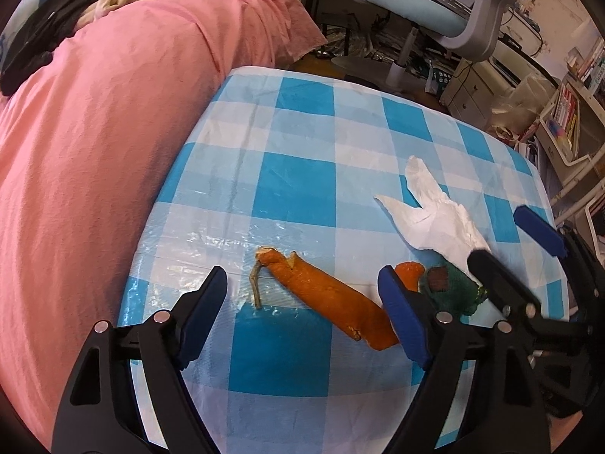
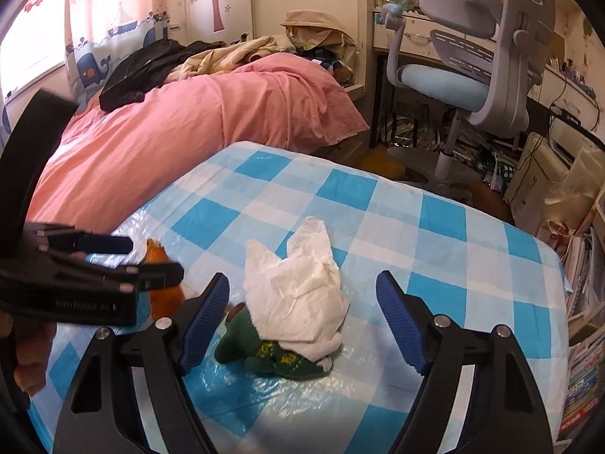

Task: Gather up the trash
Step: 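Close left tool on the long orange sausage while right tool closes on the tissue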

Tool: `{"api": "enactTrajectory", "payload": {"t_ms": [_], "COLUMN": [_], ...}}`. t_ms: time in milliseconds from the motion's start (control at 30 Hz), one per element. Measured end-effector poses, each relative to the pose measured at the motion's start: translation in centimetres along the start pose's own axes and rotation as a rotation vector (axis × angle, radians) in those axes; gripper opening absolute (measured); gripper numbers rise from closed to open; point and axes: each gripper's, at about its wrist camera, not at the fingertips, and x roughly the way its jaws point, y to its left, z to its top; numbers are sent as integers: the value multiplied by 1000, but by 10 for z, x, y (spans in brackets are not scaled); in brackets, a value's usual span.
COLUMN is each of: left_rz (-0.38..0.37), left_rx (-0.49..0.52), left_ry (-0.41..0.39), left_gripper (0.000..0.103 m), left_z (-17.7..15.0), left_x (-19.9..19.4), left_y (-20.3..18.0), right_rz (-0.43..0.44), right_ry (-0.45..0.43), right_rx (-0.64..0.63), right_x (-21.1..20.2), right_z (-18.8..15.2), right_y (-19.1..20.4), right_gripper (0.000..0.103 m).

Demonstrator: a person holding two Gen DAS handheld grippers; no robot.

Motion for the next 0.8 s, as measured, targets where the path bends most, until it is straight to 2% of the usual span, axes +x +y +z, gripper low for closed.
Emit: {"api": "enactTrajectory", "payload": {"t_ms": [167,267,367,467,533,600,800], "left_rz": [-6,-3,-6,-44,-71,-96,-149], "left_rx": [13,21,32,21,13,7,-4], "left_ry": [7,4,-6,-13,-29,-45,-108], "left_gripper": [72,64,51,36,19,15,13], "left_z": [0,1,2,5,8,11,18], "left_x": [5,8,9,10,9,6,-10], "left_y": [-4,-7,-8,-8,-7,-8,-6], "right_rz": [14,20,30,38,42,46,45], "right_ry": [24,40,54,74,82,83,55], "right_rx": [26,33,42,42,44,46,57], "right_x": [11,18,22,27,28,28,19], "right_z": [1,1,1,0,0,0,2], "right_y": [-4,-5,-7,-6,-7,-7,-10], "right_gripper": [69,65,61,54,48,35,13]}}
